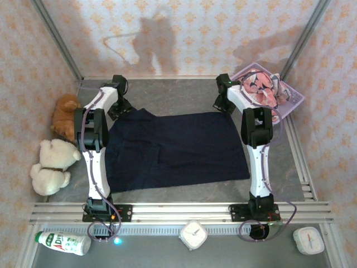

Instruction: Fold and stack the mixed laundry pile

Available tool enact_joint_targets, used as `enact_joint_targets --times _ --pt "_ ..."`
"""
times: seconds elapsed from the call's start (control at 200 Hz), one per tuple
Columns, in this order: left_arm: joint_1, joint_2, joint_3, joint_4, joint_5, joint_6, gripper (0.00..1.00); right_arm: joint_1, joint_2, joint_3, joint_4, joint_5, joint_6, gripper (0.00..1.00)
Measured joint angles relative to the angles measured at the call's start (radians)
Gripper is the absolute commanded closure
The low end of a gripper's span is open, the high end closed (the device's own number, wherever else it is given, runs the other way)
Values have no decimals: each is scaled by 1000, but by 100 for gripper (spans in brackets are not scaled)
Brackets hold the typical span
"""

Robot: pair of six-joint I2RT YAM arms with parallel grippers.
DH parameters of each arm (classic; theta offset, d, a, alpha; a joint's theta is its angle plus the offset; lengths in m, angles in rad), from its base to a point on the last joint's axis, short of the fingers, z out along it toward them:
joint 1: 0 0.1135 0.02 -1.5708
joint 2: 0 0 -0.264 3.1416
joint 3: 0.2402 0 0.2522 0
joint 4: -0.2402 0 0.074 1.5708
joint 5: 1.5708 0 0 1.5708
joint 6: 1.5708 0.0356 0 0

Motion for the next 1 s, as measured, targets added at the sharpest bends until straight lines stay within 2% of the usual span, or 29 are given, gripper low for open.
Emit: enact_joint_targets --times 0.185,0.4,0.505,0.746,0.826,1.001 --pt "8 39 22 14 1 3 39 0 0 0 0 -1 0 100" --pt "8 47 25 42 0 22 52 0 0 0 0 -1 -2 100" --pt "8 48 28 59 3 25 51 0 0 0 0 -1 -8 100" --pt "8 48 97 59 4 55 37 0 0 0 -1 -1 -12 100" --pt "8 48 109 57 0 69 39 0 -1 0 -1 -1 -12 100" --pt "9 55 117 55 2 94 51 0 -1 0 -2 0 -12 100"
